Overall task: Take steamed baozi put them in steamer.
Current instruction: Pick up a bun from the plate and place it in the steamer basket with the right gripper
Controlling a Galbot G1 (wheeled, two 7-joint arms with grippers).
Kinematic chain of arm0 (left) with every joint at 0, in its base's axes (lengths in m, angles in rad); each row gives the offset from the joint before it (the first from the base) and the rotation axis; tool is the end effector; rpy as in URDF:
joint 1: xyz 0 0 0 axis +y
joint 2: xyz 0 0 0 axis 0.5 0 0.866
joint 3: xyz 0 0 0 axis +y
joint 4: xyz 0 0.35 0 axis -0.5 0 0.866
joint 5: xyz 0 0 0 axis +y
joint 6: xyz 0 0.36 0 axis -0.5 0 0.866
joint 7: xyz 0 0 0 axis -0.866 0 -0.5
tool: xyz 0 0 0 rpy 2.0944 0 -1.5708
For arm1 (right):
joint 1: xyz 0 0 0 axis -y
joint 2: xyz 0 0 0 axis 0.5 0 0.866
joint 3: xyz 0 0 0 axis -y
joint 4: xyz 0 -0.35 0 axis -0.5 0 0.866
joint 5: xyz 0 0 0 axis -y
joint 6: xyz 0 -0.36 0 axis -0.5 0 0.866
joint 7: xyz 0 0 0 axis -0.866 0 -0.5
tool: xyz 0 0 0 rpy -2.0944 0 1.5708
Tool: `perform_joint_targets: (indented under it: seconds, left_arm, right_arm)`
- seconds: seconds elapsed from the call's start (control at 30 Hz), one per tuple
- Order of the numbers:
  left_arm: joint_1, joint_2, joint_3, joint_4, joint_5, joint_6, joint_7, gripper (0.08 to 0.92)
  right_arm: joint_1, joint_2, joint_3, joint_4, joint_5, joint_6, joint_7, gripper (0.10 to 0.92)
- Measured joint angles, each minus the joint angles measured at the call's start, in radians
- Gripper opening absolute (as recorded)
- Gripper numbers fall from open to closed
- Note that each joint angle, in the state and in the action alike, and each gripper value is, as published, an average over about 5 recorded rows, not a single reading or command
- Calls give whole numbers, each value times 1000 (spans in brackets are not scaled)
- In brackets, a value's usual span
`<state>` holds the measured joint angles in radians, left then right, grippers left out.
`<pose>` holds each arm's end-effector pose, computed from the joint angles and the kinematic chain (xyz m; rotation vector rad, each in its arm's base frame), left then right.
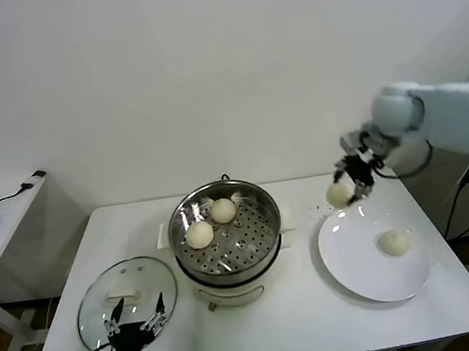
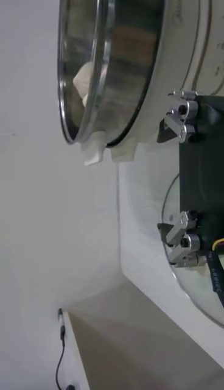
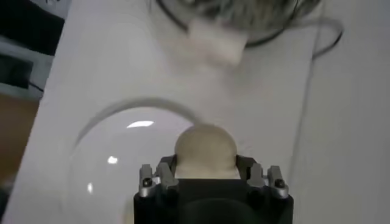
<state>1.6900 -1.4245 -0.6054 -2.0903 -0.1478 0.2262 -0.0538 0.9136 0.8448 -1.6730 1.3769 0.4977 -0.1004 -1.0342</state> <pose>0.1500 0.0502 -0.3194 0.0737 -2.7973 -0.0411 0.5445 -0.0643 0.0001 1.4722 -1.2922 1.5776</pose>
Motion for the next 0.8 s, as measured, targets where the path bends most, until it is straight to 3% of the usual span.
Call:
perform_joint_targets:
  seconds: [0.2,0.43,0.8]
  left_arm:
    - [0,1,-2,-3,-2,2,0,823]
    - [3,2,-7,-7,-5,3,0,823]
    - [0,4,-12,0,-6,2,0,823]
  right_arm:
    - [87,187,43,34,15,143,-33,653]
    - [65,373,67,49,-66,305,-42,653]
    - [-97,526,78,3,-254,436,-16,653]
